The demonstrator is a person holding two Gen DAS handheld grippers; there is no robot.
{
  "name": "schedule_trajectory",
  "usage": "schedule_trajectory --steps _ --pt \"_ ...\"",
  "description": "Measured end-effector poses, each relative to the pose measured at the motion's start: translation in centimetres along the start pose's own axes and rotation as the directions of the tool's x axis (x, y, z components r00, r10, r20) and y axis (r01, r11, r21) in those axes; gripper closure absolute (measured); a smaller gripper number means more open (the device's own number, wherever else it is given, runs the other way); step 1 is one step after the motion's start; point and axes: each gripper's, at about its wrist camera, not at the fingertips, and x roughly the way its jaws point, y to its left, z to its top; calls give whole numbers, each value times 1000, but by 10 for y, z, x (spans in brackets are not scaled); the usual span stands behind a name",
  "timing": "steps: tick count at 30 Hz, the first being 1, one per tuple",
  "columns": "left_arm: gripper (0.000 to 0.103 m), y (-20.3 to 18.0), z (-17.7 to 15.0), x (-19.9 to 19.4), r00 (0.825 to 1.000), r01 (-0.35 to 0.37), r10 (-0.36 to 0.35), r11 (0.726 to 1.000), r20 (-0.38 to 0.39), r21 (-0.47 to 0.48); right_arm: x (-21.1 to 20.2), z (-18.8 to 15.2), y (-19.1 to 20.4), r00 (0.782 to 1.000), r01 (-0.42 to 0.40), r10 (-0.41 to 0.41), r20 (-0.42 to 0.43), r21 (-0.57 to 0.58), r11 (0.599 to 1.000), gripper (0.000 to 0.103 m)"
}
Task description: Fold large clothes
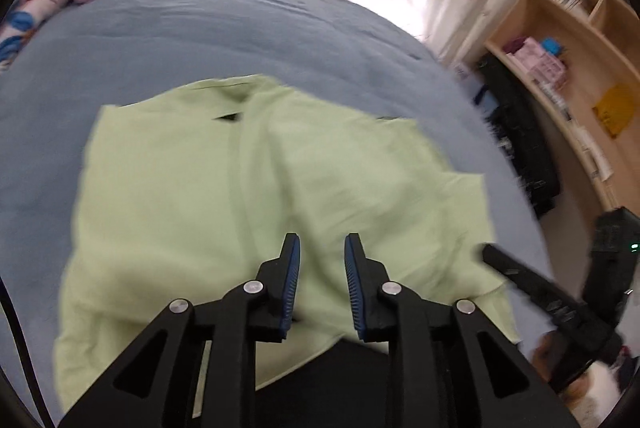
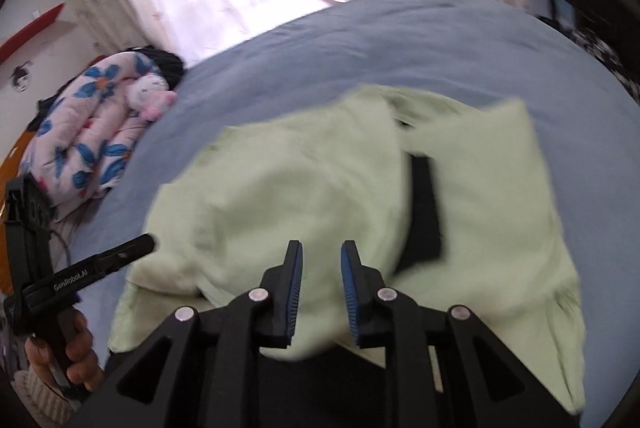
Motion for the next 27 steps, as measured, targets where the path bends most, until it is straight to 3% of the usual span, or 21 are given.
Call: schedule_trajectory --steps 5,7,8,10,12,15,23,27 --pt "82 -8 16 41 1000 -15 15 1000 -27 -16 53 18 18 998 -52 50 -48 -41 998 83" --pt "82 4 8 58 996 -67 66 998 -66 -8 73 15 14 997 18 -23 -72 -68 998 83" --pt "82 11 4 74 985 -128 126 992 -120 -3 81 11 2 993 80 -86 -83 -73 994 83" --pt "85 31 -7 90 977 -132 127 991 -170 -21 85 5 -25 986 137 -140 -86 -38 990 91" --pt "86 39 -10 89 986 -86 77 995 -150 -51 84 -2 -59 992 89 -84 -89 53 995 103" --pt "86 43 -12 90 988 -67 56 995 -142 -69 71 -6 -84 997 40 -31 -70 139 989 103" --pt "86 34 -13 66 987 -101 94 994 -134 -43 53 -7 -77 998 43 -36 -50 162 986 100" --pt "79 22 -13 47 985 -114 111 993 -129 -21 30 -5 -64 1000 13 -10 -22 158 987 100"
